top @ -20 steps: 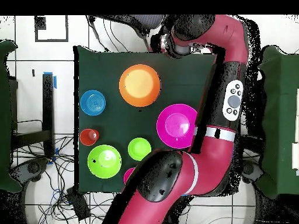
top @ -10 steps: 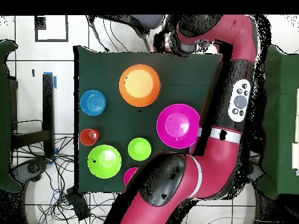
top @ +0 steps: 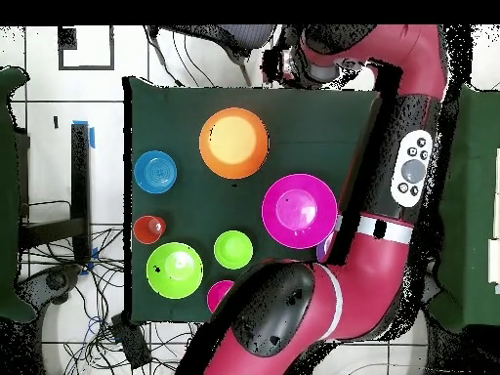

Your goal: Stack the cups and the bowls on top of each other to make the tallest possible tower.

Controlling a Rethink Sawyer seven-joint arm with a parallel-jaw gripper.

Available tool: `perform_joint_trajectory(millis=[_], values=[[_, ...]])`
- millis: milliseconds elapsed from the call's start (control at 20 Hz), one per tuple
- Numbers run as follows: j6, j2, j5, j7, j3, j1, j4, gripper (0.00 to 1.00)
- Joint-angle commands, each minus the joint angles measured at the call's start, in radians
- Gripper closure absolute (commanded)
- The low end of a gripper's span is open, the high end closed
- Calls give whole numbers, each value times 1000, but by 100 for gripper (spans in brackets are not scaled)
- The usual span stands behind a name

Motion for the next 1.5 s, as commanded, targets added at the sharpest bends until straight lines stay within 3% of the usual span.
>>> perform_joint_trajectory(millis=[50, 400, 750, 1050, 1350, 1500], values=[[34, -4, -126, -371, -27, -17, 68, 0], [-46, -68, -118, -428, -115, -64, 208, 0], [-8, -83, -121, -474, -130, -84, 248, 0], [30, -74, -138, -575, -133, -82, 260, 0], [60, -64, -138, -569, -131, -69, 219, 0], [42, -110, -104, -547, -144, -74, 281, 0]])
